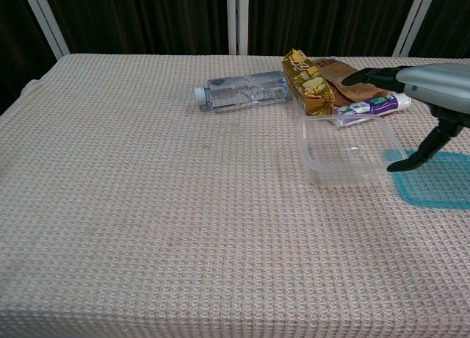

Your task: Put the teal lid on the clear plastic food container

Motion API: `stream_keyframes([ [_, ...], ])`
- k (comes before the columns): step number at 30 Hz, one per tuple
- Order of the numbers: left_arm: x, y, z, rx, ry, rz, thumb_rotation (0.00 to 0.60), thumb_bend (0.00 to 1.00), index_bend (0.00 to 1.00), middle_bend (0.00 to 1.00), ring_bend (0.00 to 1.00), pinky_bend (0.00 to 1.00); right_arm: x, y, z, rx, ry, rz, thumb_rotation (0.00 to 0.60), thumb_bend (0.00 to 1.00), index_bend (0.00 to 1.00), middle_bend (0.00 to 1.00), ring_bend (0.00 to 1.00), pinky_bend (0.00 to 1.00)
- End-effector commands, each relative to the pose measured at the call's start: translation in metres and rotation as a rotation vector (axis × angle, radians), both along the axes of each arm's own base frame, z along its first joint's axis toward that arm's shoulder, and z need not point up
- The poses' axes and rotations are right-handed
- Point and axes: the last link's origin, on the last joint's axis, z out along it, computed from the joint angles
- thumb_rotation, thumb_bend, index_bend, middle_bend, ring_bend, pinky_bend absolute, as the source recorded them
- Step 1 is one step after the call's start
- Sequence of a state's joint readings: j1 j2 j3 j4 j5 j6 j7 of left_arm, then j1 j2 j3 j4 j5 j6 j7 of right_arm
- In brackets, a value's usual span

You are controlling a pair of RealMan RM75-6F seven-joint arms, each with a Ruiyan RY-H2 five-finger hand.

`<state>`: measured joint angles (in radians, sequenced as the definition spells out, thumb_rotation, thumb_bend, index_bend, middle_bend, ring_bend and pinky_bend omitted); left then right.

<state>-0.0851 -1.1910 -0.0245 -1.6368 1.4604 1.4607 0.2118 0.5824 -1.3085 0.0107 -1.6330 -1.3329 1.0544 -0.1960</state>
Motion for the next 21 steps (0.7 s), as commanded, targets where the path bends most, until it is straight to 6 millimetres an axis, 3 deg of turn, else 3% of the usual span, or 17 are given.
stream_keyframes([
  [1, 0.0, 0.0, 0.0, -0.001, 0.0, -0.002, 0.6, 0.01, 0.09, 0.03, 0.0, 0.01, -0.028, 0.022, 0.017, -0.027, -0.028, -0.087, 0.6, 0.0, 0.0, 0.0, 0.0, 0.0],
  [4, -0.002, -0.001, -0.001, -0.006, -0.001, 0.003, 0.6, 0.01, 0.09, 0.03, 0.0, 0.01, -0.053, 0.035, 0.025, -0.042, -0.045, -0.171, 0.6, 0.0, 0.0, 0.04, 0.0, 0.0],
  [8, -0.002, -0.001, -0.003, -0.008, -0.006, 0.001, 0.6, 0.01, 0.09, 0.03, 0.0, 0.01, -0.07, 0.037, 0.022, -0.023, -0.055, -0.228, 0.6, 0.0, 0.0, 0.06, 0.0, 0.0],
  [16, -0.001, -0.004, -0.001, -0.003, -0.005, -0.001, 0.6, 0.01, 0.09, 0.03, 0.0, 0.01, -0.08, 0.022, 0.0, 0.031, 0.011, -0.238, 0.6, 0.01, 0.0, 0.12, 0.0, 0.0],
  [21, -0.002, -0.006, 0.0, 0.0, -0.007, 0.003, 0.6, 0.01, 0.09, 0.03, 0.0, 0.01, -0.081, 0.019, -0.004, 0.044, 0.028, -0.236, 0.6, 0.01, 0.0, 0.13, 0.0, 0.0],
])
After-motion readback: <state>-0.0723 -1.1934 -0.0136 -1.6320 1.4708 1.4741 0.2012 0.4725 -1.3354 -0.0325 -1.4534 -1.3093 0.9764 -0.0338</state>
